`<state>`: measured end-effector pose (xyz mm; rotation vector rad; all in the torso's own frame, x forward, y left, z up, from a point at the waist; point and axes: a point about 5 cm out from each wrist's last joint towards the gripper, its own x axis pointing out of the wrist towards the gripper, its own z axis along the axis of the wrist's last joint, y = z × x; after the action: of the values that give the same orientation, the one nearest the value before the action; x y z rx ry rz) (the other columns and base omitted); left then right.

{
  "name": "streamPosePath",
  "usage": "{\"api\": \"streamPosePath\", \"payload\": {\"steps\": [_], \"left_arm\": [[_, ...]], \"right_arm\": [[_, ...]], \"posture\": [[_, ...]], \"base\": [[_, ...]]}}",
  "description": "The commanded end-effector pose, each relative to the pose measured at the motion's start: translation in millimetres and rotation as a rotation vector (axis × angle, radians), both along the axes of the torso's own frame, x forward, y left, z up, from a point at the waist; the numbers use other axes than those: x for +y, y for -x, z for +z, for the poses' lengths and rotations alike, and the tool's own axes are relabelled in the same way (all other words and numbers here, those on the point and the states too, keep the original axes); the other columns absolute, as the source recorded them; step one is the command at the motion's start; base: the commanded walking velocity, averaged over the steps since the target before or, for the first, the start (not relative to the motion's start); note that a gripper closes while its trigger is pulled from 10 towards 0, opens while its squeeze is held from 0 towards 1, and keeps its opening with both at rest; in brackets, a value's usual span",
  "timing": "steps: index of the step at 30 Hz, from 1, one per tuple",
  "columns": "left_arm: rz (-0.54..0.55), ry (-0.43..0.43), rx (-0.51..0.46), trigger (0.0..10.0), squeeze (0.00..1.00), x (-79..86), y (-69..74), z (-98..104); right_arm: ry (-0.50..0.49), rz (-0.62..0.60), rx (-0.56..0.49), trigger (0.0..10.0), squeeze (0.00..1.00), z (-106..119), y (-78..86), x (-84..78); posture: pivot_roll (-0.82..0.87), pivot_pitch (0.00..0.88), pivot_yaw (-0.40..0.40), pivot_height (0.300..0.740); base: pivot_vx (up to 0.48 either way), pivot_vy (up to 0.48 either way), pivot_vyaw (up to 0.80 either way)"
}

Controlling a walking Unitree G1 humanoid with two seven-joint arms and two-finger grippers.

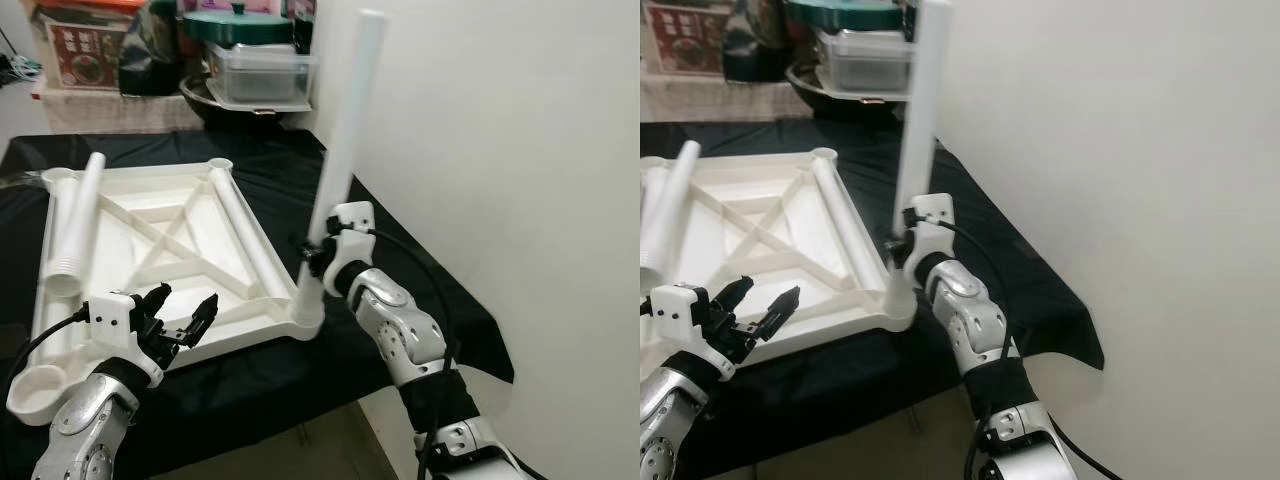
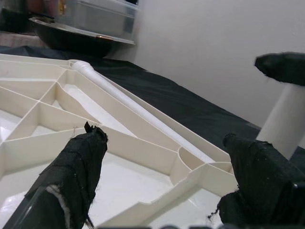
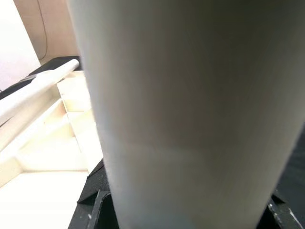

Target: Building children table

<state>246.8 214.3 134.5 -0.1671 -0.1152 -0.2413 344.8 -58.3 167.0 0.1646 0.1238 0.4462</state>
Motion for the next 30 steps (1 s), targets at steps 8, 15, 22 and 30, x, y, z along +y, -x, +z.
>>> {"api": "streamPosePath", "payload": {"steps": [8,15,22,30], "left_arm": [[-0.014,0.015,0.018,10.0,0.0,-3.8,-0.6,-4.6],[-0.016,0.018,0.018,10.0,0.0,-2.7,-0.9,-5.2],[-0.013,0.019,0.018,10.0,0.0,-2.5,-0.6,-5.4],[-0.014,0.021,0.017,10.0,0.0,-3.3,0.5,-5.1]], "right_arm": [[-0.112,0.35,-0.025,10.0,0.0,3.5,19.1,22.8],[-0.187,0.828,-0.149,10.0,0.0,30.7,46.6,28.5],[-0.165,0.865,-0.189,7.7,0.0,30.3,49.5,34.6],[-0.06,0.243,-0.038,0.0,0.0,2.3,3.3,14.9]], "posture": [[0.15,0.0,-0.136,0.74],[0.15,0.0,-0.139,0.74],[0.16,0.0,-0.15,0.74],[0.16,0.0,-0.146,0.74]], "base": [[0.0,0.0,0.0],[0.0,0.0,0.0],[0.0,0.0,0.0],[0.0,0.0,0.0]]}}
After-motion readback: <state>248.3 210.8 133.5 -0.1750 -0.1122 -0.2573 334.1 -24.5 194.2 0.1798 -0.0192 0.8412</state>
